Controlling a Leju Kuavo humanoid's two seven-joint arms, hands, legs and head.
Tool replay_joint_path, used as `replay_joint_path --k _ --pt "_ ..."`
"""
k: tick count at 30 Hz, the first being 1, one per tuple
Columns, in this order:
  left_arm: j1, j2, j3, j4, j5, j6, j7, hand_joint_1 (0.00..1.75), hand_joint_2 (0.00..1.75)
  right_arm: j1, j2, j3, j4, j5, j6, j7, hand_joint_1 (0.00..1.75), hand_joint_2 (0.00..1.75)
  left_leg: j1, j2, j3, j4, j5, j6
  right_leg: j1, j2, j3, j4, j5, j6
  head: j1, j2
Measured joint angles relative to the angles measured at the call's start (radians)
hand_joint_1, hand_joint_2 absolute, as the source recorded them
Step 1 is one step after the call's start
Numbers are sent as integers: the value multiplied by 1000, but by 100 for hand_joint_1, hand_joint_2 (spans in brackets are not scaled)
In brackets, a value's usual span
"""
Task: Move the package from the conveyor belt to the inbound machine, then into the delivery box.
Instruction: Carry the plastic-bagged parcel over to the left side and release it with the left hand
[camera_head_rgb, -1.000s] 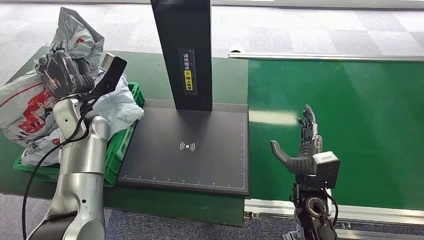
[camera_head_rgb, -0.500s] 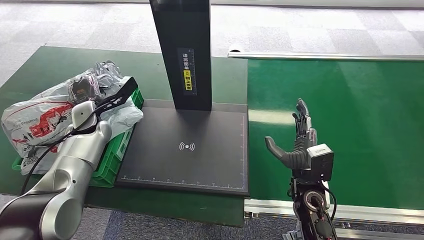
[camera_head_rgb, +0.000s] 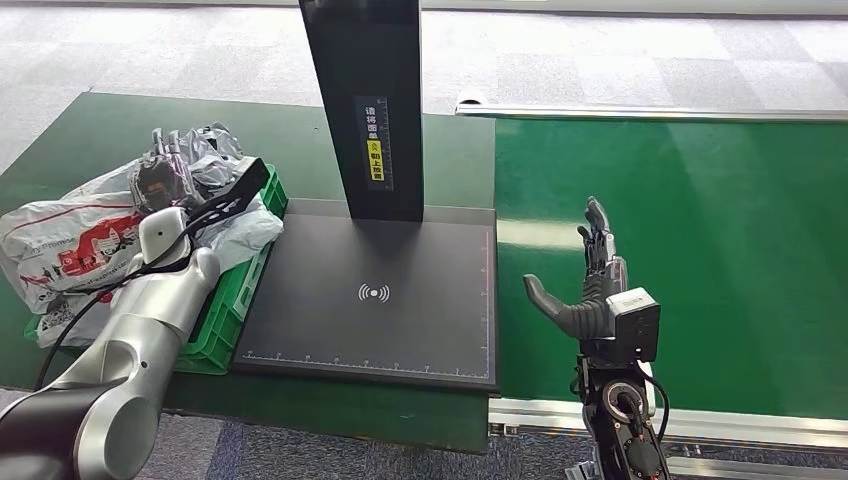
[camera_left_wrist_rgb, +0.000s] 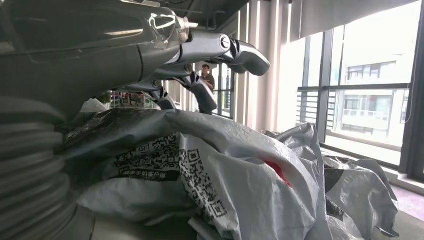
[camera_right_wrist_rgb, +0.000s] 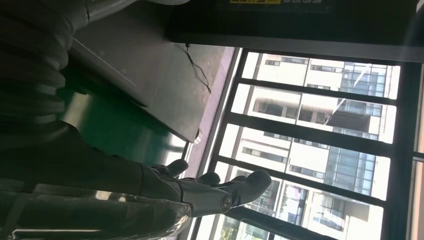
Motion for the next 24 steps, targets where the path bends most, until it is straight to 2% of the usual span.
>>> replay_joint_path --k 3,7,11,16,24 --pt "1 2 0 3 0 24 -1 0 175 0 1 0 0 2 1 0 0 175 0 0 0 0 0 0 0 0 0 0 0 0 0 0" --pt "10 4 1 0 10 135 -45 0 0 0 1 0 0 5 3 0 0 175 0 0 0 0 0 0 0 0 0 0 0 0 0 0" --pt "54 0 18 -103 75 215 -187 0 0 0 1 0 0 5 4 0 0 175 0 0 0 0 0 0 0 0 0 0 0 0 0 0" --pt "120 -34 91 -310 133 223 -405 0 0 1 0 0 0 3 5 0 0 175 0 0 0 0 0 0 0 0 -1 0 0 0 0 0" --pt "170 -103 206 -516 115 223 -547 0 0 8 -4 0 0 -6 5 -4 0 175 0 0 0 0 0 0 0 0 0 0 0 0 0 0"
